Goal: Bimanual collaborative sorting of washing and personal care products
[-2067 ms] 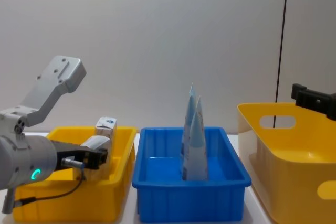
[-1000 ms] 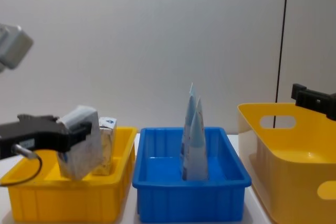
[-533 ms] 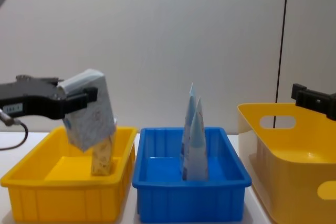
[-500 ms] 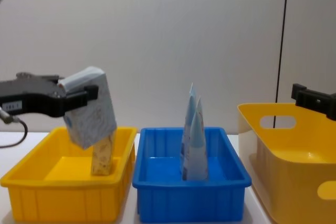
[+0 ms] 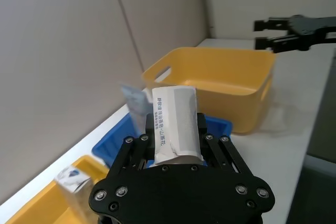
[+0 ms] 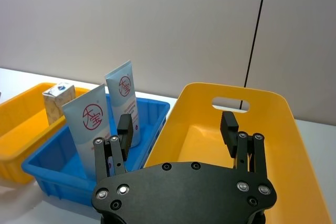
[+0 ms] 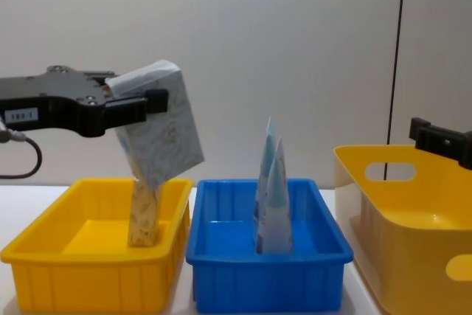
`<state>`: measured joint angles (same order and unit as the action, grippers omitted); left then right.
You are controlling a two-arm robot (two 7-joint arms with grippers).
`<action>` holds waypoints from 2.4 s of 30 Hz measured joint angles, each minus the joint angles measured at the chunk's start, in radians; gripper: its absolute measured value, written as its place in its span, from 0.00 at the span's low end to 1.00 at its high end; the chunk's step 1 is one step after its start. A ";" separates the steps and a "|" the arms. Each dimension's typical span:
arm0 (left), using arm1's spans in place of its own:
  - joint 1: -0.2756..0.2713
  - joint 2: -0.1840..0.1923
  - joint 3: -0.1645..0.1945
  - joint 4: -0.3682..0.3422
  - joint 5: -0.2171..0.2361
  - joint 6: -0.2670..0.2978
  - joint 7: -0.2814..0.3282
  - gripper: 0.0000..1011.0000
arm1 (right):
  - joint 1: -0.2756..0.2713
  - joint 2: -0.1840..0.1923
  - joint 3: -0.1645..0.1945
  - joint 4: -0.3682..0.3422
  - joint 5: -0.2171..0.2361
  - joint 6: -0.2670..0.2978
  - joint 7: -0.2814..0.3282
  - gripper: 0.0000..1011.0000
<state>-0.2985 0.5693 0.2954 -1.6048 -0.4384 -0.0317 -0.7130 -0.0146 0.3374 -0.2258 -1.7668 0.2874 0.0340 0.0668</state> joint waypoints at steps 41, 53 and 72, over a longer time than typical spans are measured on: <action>-0.229 -0.011 0.229 0.030 -0.110 0.039 -0.442 0.36 | 0.000 0.000 0.000 0.000 0.000 0.000 0.000 0.99; -0.278 -0.037 0.279 0.058 -0.103 0.074 -0.462 0.36 | 0.000 0.000 0.000 0.000 0.000 0.000 0.000 0.99; -0.301 -0.050 0.305 0.073 -0.099 0.091 -0.467 0.36 | 0.000 0.000 0.000 0.000 0.000 0.000 0.000 0.99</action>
<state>-0.5999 0.5193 0.6001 -1.5322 -0.5378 0.0596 -1.1805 -0.0147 0.3374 -0.2258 -1.7668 0.2873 0.0340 0.0668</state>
